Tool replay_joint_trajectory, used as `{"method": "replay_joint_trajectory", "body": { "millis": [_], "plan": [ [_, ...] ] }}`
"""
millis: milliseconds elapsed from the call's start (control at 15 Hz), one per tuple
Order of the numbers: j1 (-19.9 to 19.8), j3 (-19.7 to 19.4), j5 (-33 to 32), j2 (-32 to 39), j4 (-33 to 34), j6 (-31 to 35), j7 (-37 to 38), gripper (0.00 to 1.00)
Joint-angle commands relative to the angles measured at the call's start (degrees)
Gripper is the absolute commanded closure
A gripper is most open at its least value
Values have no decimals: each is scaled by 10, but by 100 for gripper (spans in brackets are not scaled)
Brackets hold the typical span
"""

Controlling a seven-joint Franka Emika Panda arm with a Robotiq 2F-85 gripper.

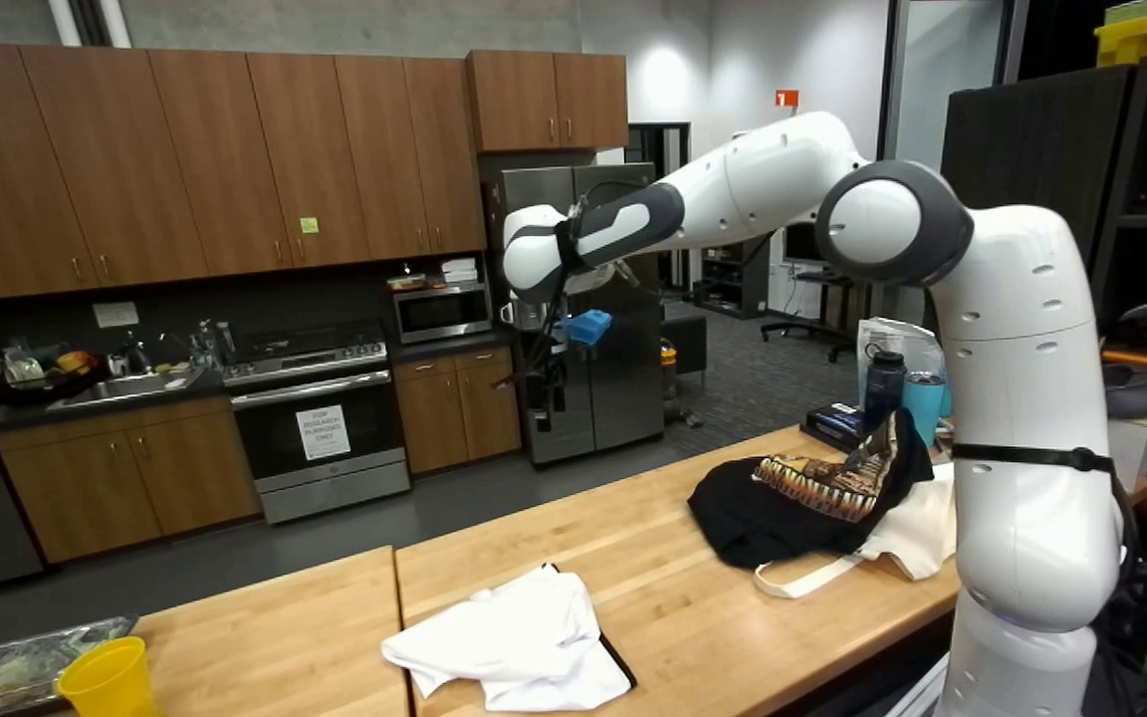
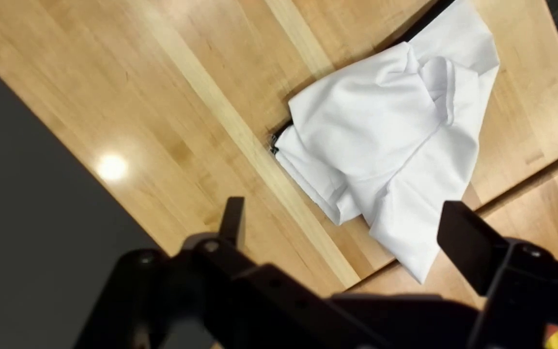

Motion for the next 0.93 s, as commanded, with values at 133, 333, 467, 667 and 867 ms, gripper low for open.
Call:
{"method": "replay_joint_trajectory", "body": {
  "millis": [133, 333, 467, 667, 867],
  "plan": [
    [2, 38, 1, 121, 139, -66, -129, 0],
    [-2, 53, 35, 135, 175, -169, -164, 0],
    [-1, 54, 33, 124, 175, -209, -187, 0],
    [-6, 50, 31, 103, 162, -205, -211, 0],
    [2, 47, 31, 116, 170, -200, -198, 0]
  ]
}}
